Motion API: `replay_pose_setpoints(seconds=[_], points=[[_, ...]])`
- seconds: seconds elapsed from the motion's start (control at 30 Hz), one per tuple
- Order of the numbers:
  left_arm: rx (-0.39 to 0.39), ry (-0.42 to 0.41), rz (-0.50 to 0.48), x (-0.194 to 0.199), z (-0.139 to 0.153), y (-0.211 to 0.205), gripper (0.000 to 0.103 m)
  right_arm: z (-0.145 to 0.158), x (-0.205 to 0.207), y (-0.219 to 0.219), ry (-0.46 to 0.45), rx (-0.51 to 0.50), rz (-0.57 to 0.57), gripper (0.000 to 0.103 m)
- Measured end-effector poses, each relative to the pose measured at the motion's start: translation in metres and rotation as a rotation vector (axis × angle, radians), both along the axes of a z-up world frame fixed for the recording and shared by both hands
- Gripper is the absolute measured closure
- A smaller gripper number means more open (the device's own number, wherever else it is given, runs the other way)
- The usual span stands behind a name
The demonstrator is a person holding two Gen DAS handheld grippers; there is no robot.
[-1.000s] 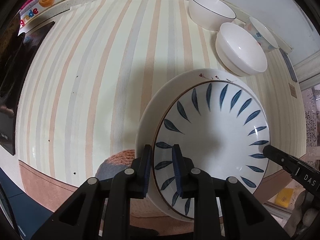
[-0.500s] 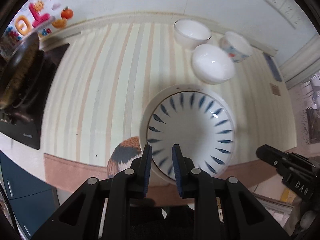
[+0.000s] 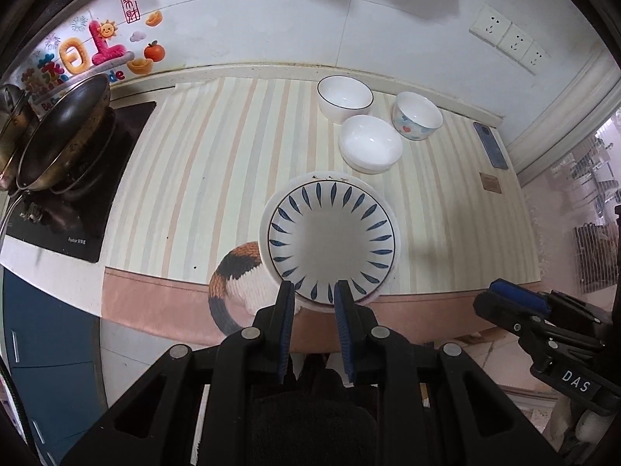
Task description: Organize plates and bowls
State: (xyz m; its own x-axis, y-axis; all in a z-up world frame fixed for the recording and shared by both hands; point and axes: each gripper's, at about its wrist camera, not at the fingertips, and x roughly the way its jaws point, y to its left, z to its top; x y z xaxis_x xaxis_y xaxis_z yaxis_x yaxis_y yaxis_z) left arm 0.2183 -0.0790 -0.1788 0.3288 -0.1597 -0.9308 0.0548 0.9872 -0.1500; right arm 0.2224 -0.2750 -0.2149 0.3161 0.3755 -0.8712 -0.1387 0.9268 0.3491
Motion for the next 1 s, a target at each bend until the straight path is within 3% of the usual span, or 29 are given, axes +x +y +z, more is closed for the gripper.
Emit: replay_pose_setpoints(seconds=[0.27, 0.47, 0.67, 0.83, 1.0], points=[[0.014, 0.01, -0.005, 0.016, -0.009, -0.001, 0.078, -0.011, 0.009, -0.007, 0.049, 0.045, -0.024, 0.045], [0.052, 0.028, -0.048, 0.078, -0.042, -0.006, 0.078, -0.034, 0.053, -0.016, 0.07, 0.038, -0.136, 0.043], [0.027, 0.059, -0.082, 0.165, -0.084, -0.018, 0.078, -0.071, 0.122, -0.042, 0.107, 0.011, -0.296, 0.043], [-0.026, 0.135, -0.104, 0.235, -0.123, -0.033, 0.078, -0.105, 0.181, -0.059, 0.154, 0.019, -0.378, 0.043], [-0.055, 0.232, -0.124, 0.275, -0.162, -0.054, 0.077, -0.13, 0.229, -0.069, 0.16, 0.03, -0.397, 0.043]])
